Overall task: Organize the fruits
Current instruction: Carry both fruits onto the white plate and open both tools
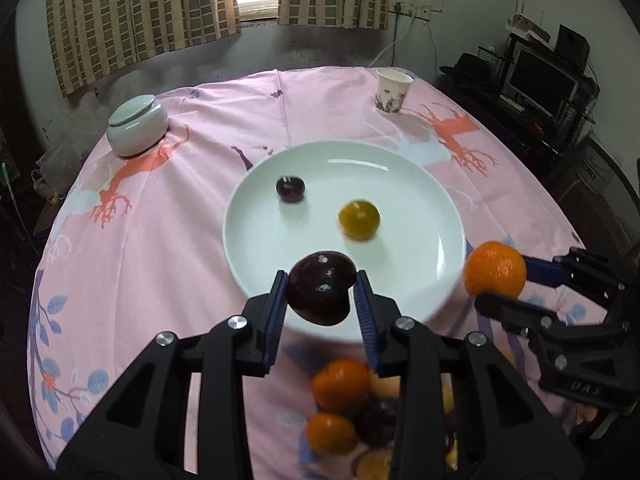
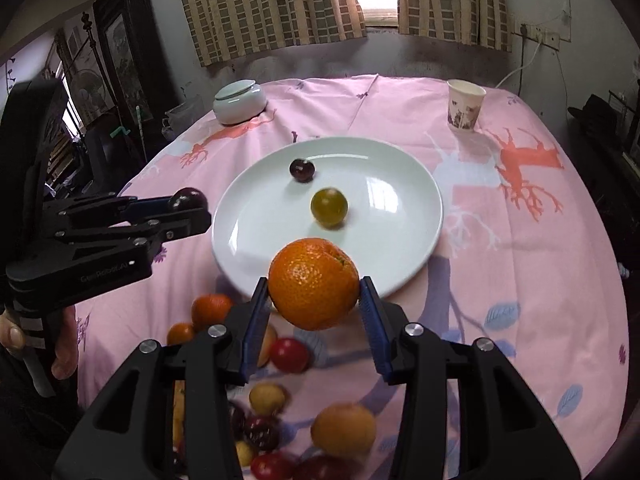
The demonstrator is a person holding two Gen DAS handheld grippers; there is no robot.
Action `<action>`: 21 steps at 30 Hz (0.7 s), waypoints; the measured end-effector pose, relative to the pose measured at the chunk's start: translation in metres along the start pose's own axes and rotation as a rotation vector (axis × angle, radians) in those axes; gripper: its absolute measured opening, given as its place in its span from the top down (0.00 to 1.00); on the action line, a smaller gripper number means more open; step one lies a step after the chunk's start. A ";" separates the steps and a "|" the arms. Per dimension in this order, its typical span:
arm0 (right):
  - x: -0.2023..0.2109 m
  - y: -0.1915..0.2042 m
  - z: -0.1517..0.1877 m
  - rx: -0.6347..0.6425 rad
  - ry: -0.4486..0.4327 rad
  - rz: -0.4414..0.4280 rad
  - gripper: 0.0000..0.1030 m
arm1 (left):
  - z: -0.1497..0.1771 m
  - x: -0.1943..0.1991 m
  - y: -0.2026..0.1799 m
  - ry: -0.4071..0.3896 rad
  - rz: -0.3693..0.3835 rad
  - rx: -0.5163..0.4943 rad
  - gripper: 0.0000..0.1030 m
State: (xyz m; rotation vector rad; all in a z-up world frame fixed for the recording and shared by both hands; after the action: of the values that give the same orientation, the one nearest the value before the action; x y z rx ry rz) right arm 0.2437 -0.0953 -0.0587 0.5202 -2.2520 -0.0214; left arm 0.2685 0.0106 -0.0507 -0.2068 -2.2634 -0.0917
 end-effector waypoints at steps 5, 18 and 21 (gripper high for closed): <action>-0.049 -0.020 -0.051 -0.022 0.002 0.053 0.56 | -0.050 -0.056 0.014 0.044 -0.018 0.081 0.67; -0.133 -0.053 -0.067 -0.080 0.116 0.058 0.56 | -0.046 -0.123 0.025 0.151 -0.034 0.124 0.67; -0.133 -0.052 -0.068 -0.074 0.118 0.063 0.56 | -0.047 -0.126 0.027 0.154 -0.042 0.131 0.67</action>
State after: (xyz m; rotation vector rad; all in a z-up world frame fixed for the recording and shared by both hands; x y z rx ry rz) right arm 0.3899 -0.0830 -0.1181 0.4004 -2.1420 -0.0408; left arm 0.3883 0.0160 -0.1171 -0.0796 -2.1122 0.0178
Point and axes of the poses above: each gripper's, at about its wrist camera, not at the fingertips, and x roughly against the way its jaws point, y to its left, z to its underside, the point moved 10 cm from there along -x, roughly the way its jaws point, and after that the axes turned 2 degrees about -z, right-handed, at the moved point
